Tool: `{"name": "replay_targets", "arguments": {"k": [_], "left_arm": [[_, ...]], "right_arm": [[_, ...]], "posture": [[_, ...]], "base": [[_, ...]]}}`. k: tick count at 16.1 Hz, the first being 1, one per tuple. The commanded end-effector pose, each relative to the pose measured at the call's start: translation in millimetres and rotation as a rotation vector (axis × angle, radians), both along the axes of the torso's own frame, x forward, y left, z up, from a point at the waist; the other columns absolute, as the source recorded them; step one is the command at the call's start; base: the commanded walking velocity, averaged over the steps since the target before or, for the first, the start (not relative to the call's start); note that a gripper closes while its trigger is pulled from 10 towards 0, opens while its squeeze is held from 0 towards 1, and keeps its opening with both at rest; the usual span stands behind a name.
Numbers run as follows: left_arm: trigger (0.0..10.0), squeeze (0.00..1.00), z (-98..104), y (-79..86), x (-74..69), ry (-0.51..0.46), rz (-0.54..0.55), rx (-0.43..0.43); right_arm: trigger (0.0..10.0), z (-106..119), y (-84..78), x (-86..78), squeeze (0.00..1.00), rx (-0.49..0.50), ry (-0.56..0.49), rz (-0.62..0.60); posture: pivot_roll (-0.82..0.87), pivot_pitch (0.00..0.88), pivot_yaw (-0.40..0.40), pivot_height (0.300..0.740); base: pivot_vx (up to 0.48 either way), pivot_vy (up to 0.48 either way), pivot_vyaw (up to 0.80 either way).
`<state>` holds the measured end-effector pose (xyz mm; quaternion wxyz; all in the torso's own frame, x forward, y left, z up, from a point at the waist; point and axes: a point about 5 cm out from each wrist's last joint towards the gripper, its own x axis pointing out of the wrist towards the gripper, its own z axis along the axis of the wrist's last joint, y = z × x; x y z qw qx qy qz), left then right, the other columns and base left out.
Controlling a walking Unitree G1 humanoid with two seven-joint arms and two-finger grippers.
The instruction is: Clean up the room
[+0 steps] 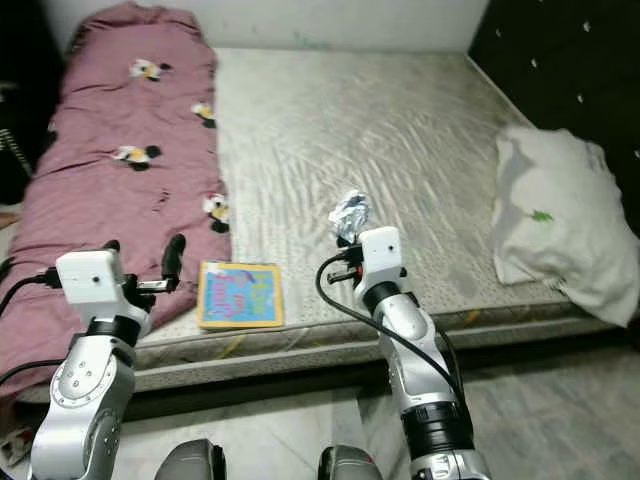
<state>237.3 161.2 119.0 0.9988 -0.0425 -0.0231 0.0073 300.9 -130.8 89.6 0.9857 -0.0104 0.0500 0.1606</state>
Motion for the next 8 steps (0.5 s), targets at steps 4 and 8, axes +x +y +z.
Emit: {"name": "replay_targets", "arguments": {"k": [4,8], "left_arm": [[10.0,0.00,4.4,-6.5,-1.0,-0.028,-0.044,-0.015],[10.0,0.00,4.9,-6.4,-0.9,-0.031,-0.051,-0.013]], "right_arm": [[10.0,2.1,-6.3,2.1,0.00,-0.014,-0.010,-0.011],[10.0,1.9,-4.5,2.8,0.00,-0.014,-0.011,-0.005]], "posture": [[0.02,0.068,-0.058,0.740],[0.02,0.065,-0.057,0.740]], "base": [[0.143,0.000,0.00],[0.309,0.000,0.00]]}}
